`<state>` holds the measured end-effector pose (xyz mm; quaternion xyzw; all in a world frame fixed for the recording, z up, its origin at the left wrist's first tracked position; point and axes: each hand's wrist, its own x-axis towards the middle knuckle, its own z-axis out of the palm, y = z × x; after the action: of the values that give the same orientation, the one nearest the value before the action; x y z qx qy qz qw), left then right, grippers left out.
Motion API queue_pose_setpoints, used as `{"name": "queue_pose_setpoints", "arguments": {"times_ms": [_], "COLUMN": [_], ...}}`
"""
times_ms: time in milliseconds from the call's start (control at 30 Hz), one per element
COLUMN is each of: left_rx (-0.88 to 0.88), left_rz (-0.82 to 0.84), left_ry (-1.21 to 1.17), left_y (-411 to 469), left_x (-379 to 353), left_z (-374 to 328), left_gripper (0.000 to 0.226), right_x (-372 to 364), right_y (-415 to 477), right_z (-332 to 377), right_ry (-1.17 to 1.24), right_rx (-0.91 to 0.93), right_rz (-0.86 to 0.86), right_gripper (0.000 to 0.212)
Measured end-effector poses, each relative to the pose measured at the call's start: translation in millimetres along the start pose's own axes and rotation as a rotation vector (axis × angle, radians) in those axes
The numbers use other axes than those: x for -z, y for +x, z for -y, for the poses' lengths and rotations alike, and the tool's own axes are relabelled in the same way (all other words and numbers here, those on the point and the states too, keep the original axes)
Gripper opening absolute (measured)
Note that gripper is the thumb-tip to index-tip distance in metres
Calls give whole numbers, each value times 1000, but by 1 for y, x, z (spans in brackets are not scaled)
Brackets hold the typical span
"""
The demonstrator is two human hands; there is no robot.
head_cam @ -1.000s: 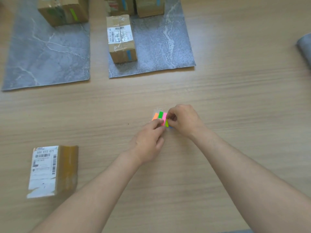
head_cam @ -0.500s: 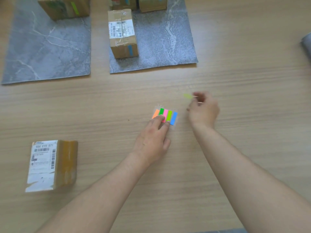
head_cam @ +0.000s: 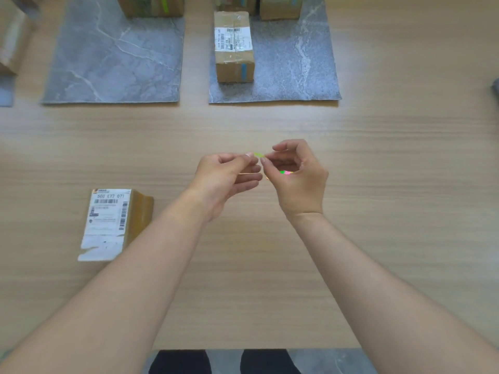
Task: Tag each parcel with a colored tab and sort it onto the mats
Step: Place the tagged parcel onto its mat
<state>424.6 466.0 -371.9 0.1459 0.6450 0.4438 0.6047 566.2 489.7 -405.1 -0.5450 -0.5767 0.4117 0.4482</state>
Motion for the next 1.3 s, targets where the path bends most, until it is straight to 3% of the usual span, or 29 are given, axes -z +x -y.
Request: {"name": "queue_pose_setpoints", "arguments": {"times_ms": [200,300,400,700,900,1100,1300], "left_rx": [-13,-30,-72,-256,-325,-364,-400], "left_rz": [56,73,82,93,132,54,-53], "left_ry": [-95,-124,-89,195,308,437,486], "left_y": [-24,-37,-50,-88,-116,-123,-119], "left_x": [59,86,111,194,244,276,282], "left_z": [1,0,-4,5,27,67,113], "left_gripper": [15,24,11,10,13,12,10], "right_x": [-36,-54,-72,-118,-141,-158,-166], "right_y": [-35,-51,-71,-136,-175,-194,-201], "right_z": [27,41,55,76,80,79,53], "right_ry": [-97,-141,-165,-123,-95,-38,-365], "right_rx": [177,263,303,108,2,-32,294], "right_rz": [136,156,144,-90,-113,6,342], "right_gripper": [26,29,30,30,20,26,53]}}
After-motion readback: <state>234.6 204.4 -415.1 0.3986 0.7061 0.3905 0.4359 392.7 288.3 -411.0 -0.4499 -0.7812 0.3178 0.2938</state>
